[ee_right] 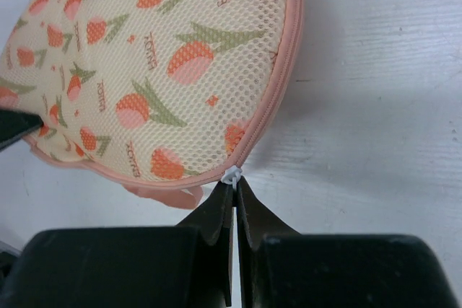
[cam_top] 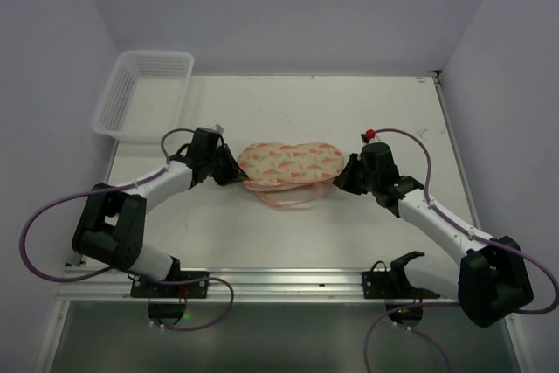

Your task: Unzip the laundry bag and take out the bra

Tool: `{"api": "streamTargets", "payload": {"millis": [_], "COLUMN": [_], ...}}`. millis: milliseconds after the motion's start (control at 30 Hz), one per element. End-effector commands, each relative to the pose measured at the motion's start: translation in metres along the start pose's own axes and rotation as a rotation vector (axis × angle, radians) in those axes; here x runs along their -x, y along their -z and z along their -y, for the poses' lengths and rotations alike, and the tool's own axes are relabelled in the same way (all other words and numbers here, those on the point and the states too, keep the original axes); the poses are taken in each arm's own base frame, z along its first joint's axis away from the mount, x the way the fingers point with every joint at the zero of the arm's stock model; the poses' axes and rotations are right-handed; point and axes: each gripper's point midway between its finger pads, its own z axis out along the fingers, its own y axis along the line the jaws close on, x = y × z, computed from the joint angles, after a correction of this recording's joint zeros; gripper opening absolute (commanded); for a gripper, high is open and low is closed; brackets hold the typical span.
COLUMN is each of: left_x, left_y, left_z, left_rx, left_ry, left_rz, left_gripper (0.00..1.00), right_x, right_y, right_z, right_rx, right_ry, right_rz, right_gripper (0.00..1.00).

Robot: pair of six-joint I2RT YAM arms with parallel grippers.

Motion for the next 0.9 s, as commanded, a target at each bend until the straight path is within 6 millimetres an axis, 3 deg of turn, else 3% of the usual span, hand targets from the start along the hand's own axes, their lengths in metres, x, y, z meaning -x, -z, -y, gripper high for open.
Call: {"api": "streamTargets", "payload": {"millis": [0,33,67,100,167,200,267,300,333,367,433,500,533,633,667,700,733,767,867], "left_x": [0.047,0.049,0.069,0.07,0.084,0.105,0.109,0.118,0.116,0.116,0.109,0.104,0.091,0.077,0.056,0.053,0.047,0.025,-0.001], "left_y": [0.0,-0.011,-0.012,-0.025,-0.035,-0.035,-0.055,-0.054,-0.064,-0.065,-0.062,-0.046,-0.047,-0.02,-0.02,-0.006,-0.002,-0.003,0.006], "left_z": [-0.003,-0.004,0.014,0.018,0.035,0.059,0.066,0.085,0.084,0.089,0.097,0.106,0.093,0.096,0.078,0.083,0.083,0.072,0.081], "left_rx": [0.076,0.09,0.067,0.058,0.02,-0.028,-0.049,-0.099,-0.107,-0.124,-0.172,-0.208,-0.193,-0.228,-0.201,-0.226,-0.241,-0.226,-0.254], "left_ry": [-0.119,-0.125,-0.15,-0.152,-0.169,-0.185,-0.17,-0.176,-0.164,-0.148,-0.125,-0.089,-0.064,0.003,0.059,0.062,0.085,0.097,0.101], "left_rz": [0.078,0.049,0.074,0.039,0.035,0.067,0.026,0.028,0.0,-0.011,-0.041,-0.034,-0.052,-0.031,-0.064,-0.042,-0.038,-0.07,-0.062], "left_gripper": [0.0,0.0,0.0,0.01,0.12,0.15,0.33,0.42,0.62,0.72,0.89,0.93,0.99,1.0,1.0,1.0,1.0,1.0,1.0], "right_x": [0.007,0.004,0.002,-0.004,-0.013,-0.019,-0.03,-0.034,-0.044,-0.045,-0.058,-0.059,-0.067,-0.068,-0.067,-0.068,-0.071,-0.07,-0.068], "right_y": [0.01,0.01,0.009,0.01,0.009,0.008,0.007,0.006,0.003,0.002,-0.003,-0.005,-0.01,-0.013,-0.017,-0.02,-0.021,-0.026,-0.031], "right_z": [0.013,0.009,0.004,-0.006,-0.018,-0.022,-0.036,-0.042,-0.049,-0.058,-0.072,-0.091,-0.096,-0.122,-0.13,-0.134,-0.138,-0.143,-0.154], "right_rx": [-0.066,-0.041,-0.005,0.053,0.114,0.127,0.17,0.182,0.193,0.224,0.258,0.32,0.33,0.384,0.394,0.398,0.403,0.407,0.425], "right_ry": [0.019,0.022,0.024,0.023,0.027,0.027,0.043,0.048,0.05,0.051,0.033,0.024,0.032,0.063,0.074,0.082,0.096,0.1,0.112], "right_rz": [0.017,0.004,-0.001,-0.027,-0.051,-0.073,-0.104,-0.115,-0.143,-0.146,-0.192,-0.201,-0.226,-0.233,-0.235,-0.239,-0.246,-0.25,-0.253], "right_gripper": [0.0,0.0,0.0,0.0,0.0,0.0,0.0,0.0,0.0,0.0,0.0,0.0,0.0,0.0,0.0,0.0,0.0,0.0,0.0]}}
